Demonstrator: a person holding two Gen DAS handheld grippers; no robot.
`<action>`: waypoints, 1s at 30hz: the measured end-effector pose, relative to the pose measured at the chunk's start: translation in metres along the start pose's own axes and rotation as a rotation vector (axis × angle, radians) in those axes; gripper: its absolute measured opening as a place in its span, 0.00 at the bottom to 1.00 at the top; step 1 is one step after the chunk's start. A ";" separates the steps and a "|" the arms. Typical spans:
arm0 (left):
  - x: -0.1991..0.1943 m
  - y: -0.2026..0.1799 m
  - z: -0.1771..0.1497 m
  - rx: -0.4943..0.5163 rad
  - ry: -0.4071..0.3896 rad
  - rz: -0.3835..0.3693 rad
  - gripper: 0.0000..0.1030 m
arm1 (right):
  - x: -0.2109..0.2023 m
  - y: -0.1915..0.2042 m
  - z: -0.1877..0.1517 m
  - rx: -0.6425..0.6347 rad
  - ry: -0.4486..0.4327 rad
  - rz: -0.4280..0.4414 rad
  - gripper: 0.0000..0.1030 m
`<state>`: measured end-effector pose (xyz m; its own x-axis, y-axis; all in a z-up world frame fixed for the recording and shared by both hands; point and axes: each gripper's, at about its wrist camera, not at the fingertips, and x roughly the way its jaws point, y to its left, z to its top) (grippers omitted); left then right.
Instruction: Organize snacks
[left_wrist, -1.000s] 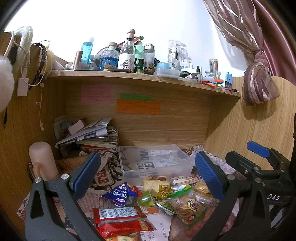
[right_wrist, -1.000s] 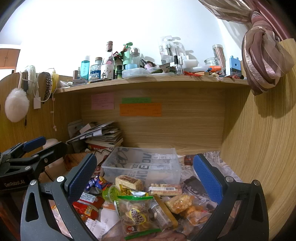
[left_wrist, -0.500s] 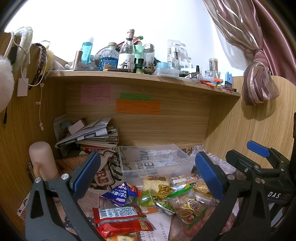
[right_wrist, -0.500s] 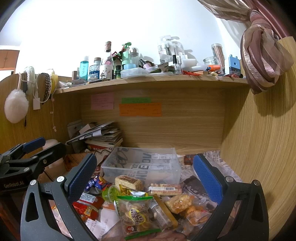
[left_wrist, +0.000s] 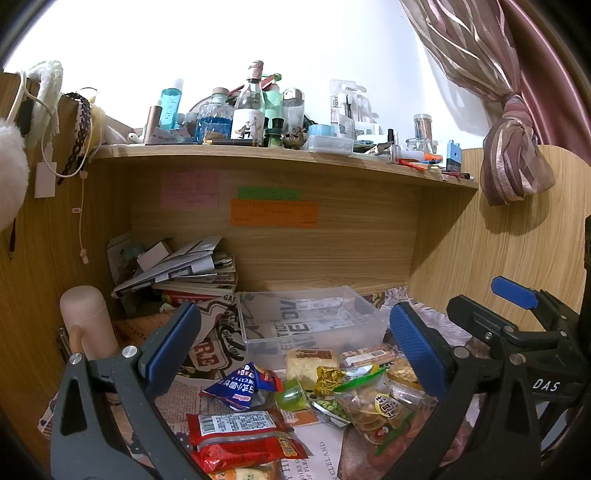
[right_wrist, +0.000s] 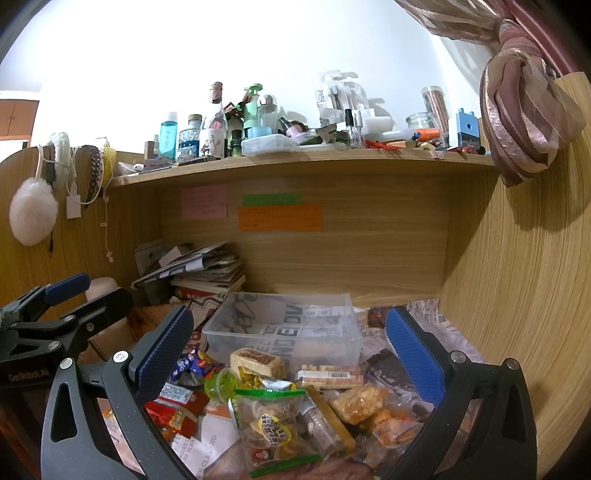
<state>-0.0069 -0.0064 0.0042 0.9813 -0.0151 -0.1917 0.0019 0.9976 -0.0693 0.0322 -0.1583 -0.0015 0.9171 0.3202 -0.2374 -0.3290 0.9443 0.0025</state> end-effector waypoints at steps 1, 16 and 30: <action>0.000 0.000 0.000 -0.001 0.001 -0.002 1.00 | -0.001 -0.001 -0.001 0.001 0.000 0.001 1.00; 0.018 0.022 -0.018 -0.010 0.116 0.013 1.00 | 0.013 -0.011 -0.019 0.009 0.075 -0.008 1.00; 0.052 0.077 -0.096 -0.128 0.427 0.045 1.00 | 0.049 -0.013 -0.078 0.038 0.329 0.062 1.00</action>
<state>0.0259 0.0630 -0.1053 0.8125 -0.0253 -0.5825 -0.0893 0.9819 -0.1671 0.0644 -0.1608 -0.0886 0.7718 0.3417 -0.5362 -0.3681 0.9277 0.0614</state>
